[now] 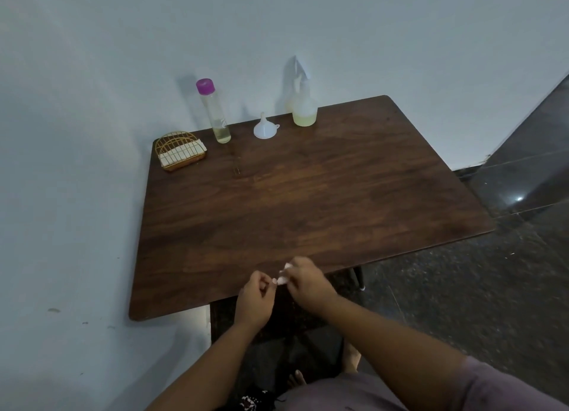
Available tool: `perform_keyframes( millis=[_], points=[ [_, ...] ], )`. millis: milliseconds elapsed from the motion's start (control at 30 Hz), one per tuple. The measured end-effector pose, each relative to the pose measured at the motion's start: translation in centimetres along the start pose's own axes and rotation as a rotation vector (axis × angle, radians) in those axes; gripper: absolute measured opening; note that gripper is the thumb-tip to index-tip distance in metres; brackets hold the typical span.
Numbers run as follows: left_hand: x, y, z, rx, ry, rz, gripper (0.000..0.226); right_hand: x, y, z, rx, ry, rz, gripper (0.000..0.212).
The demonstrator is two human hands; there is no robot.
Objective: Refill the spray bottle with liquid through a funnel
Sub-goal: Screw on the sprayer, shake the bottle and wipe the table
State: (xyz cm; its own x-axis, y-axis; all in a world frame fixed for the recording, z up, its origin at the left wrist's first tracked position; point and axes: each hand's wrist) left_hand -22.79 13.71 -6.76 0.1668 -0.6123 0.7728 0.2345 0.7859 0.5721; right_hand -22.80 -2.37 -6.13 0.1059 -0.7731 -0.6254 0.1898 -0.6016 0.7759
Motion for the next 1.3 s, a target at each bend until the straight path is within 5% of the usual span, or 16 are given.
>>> perform_keyframes(
  millis=[167,300,600,767,933,1033,1100,1167,1300],
  points=[
    [-1.2,0.1,-0.1,0.018,0.072,0.059,0.019,5.6,7.6,-4.2,0.321,-0.491,-0.196,0.042],
    [-1.3,0.1,0.2,0.007,0.076,0.067,0.014,9.7,10.0,-6.1,0.178,-0.702,-0.015,0.049],
    [-1.5,1.1,-0.2,0.058,0.139,0.095,0.014,-0.3,0.1,-5.5,-0.160,-0.066,0.185,0.036],
    [-0.8,0.6,0.0,0.039,0.225,0.074,0.029,-0.7,-1.7,-0.6,-0.200,0.315,0.369,0.020],
    [-0.4,-3.2,0.2,-0.147,0.404,0.167,0.047,3.7,1.6,0.7,-0.262,0.358,0.552,0.011],
    [1.8,-5.0,-0.2,-0.234,0.332,0.174,0.034,5.8,3.4,1.9,-0.132,0.127,0.464,0.013],
    [4.1,-5.6,-1.0,-0.264,0.269,0.217,0.029,6.4,5.1,2.2,-0.005,-0.174,0.179,0.025],
    [6.9,-6.0,-2.2,-0.287,0.225,0.253,0.026,6.7,7.5,2.0,0.063,-0.474,-0.112,0.016],
    [12.4,-7.0,-6.1,-0.272,0.124,0.231,0.019,7.6,12.0,0.3,0.191,-0.851,-0.770,0.031]
  ],
)
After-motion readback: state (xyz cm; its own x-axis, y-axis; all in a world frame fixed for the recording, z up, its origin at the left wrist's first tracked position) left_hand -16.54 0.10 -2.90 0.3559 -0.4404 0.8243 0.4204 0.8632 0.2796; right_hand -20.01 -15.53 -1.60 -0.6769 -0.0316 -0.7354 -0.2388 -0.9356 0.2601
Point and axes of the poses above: each hand's wrist, its own z-axis away from the middle knuckle, its own y-axis out of the back of the hand, x = y × z, and after that the axes turned 1 degree about z, right-handed
